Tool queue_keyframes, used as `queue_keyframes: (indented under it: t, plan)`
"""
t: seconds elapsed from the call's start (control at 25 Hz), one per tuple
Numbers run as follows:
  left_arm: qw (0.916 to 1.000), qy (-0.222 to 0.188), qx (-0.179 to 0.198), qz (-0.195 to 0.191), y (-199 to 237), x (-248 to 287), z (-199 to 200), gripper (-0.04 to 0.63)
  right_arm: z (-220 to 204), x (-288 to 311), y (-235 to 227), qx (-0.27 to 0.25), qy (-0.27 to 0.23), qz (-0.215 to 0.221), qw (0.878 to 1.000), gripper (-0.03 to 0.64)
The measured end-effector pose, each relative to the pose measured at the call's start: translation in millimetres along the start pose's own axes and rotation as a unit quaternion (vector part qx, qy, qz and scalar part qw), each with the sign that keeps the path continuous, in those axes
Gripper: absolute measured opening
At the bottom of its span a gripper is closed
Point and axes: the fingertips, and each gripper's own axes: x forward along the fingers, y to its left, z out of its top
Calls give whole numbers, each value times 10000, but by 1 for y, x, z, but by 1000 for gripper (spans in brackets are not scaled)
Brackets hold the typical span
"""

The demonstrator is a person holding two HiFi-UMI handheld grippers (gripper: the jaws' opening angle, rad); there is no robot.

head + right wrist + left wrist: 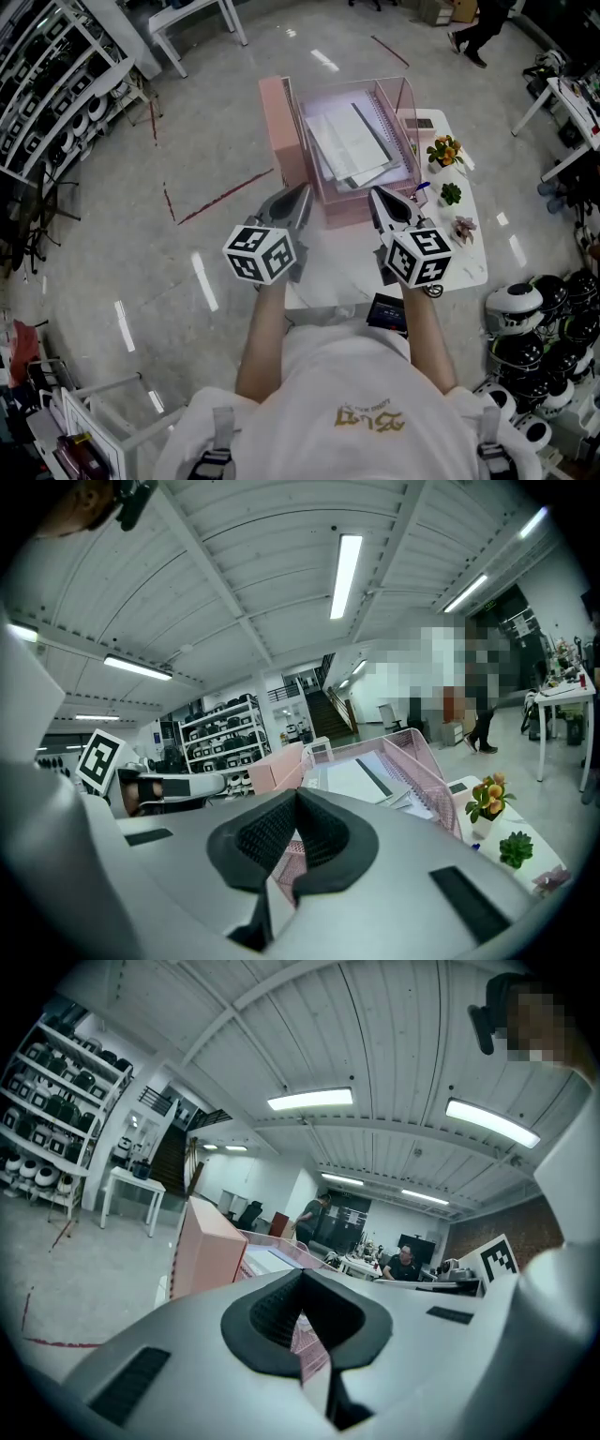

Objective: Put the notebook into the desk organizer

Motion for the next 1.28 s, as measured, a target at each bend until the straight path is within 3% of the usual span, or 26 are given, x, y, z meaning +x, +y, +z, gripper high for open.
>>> queue_keyframes:
  t: [1.28]
  plan:
    - [9999, -68, -58, 54, 8, -10, 0, 17, -4, 1, 5, -72, 46, -28, 10000, 11]
